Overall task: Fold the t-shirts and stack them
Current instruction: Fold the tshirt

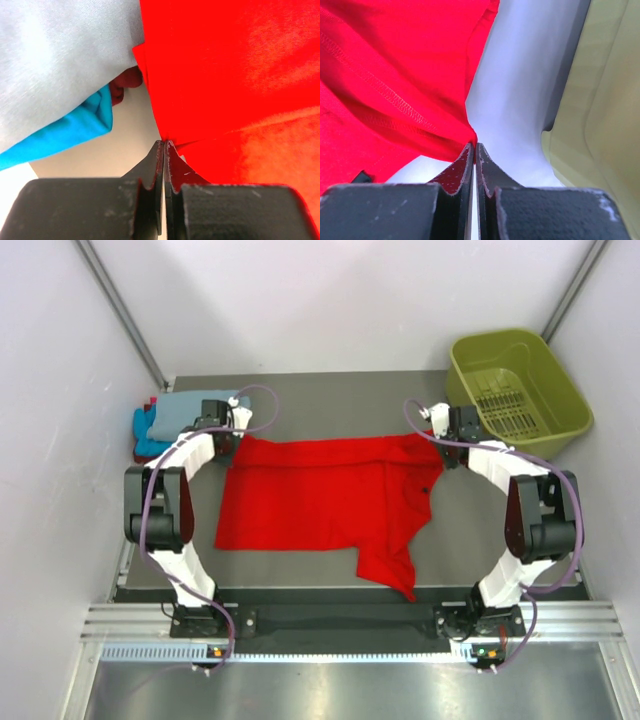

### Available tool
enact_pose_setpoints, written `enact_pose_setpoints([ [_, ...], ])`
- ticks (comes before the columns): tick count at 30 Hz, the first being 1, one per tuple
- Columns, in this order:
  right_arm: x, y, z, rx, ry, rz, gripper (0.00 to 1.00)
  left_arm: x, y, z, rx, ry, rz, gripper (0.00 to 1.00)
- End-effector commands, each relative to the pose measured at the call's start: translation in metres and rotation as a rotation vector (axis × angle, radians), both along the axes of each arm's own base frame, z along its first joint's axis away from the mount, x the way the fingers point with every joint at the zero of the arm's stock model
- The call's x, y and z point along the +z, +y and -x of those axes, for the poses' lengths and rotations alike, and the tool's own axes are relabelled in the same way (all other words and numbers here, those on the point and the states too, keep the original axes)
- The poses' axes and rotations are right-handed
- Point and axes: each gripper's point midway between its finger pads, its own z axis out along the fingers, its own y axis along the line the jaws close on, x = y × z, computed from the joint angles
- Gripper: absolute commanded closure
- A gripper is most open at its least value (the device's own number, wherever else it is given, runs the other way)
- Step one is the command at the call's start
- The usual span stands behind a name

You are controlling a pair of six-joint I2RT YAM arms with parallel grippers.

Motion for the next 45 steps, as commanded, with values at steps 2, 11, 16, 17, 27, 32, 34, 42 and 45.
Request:
enact_pose_setpoints([
  [2, -0.009, 0.002, 0.000, 0.020, 0.007, 0.016, 1.00, 0.023, -0.009, 0.008, -0.003, -0.029, 0.031, 1.00],
  [11, -0.019, 0.000, 0.009, 0.028, 0.036, 0.030, 1.00, -0.014, -0.016, 0.035, -0.007, 0.105, 0.046, 1.00],
  [16, -0.019, -0.001, 0.009, 0.023, 0.034, 0.029, 1.00, -0.025, -0.014, 0.044, 0.001, 0.132, 0.038, 1.00],
  [17, -0.020, -0.001, 0.009, 0.023, 0.035, 0.029, 1.00, -0.026, -0.013, 0.044, 0.003, 0.135, 0.035, 1.00],
  [27, 0.015, 0.014, -0.019, 0.013, -0.053, -0.011, 0.49, -0.026, -0.008, 0.031, 0.037, 0.110, 0.015, 0.99],
  [32, 0.024, 0.041, -0.031, 0.062, -0.059, -0.083, 0.48, -0.025, -0.011, 0.025, 0.042, 0.102, 0.029, 1.00],
  [34, 0.021, 0.054, -0.033, 0.092, -0.035, -0.118, 0.48, -0.024, -0.013, 0.023, 0.036, 0.101, 0.028, 1.00],
  [42, 0.012, 0.112, -0.039, 0.216, 0.046, -0.240, 0.55, -0.023, -0.015, 0.020, 0.029, 0.098, 0.017, 1.00],
  [45, 0.013, 0.125, -0.039, 0.244, 0.057, -0.263, 0.58, -0.024, -0.015, 0.020, 0.029, 0.099, 0.016, 1.00],
])
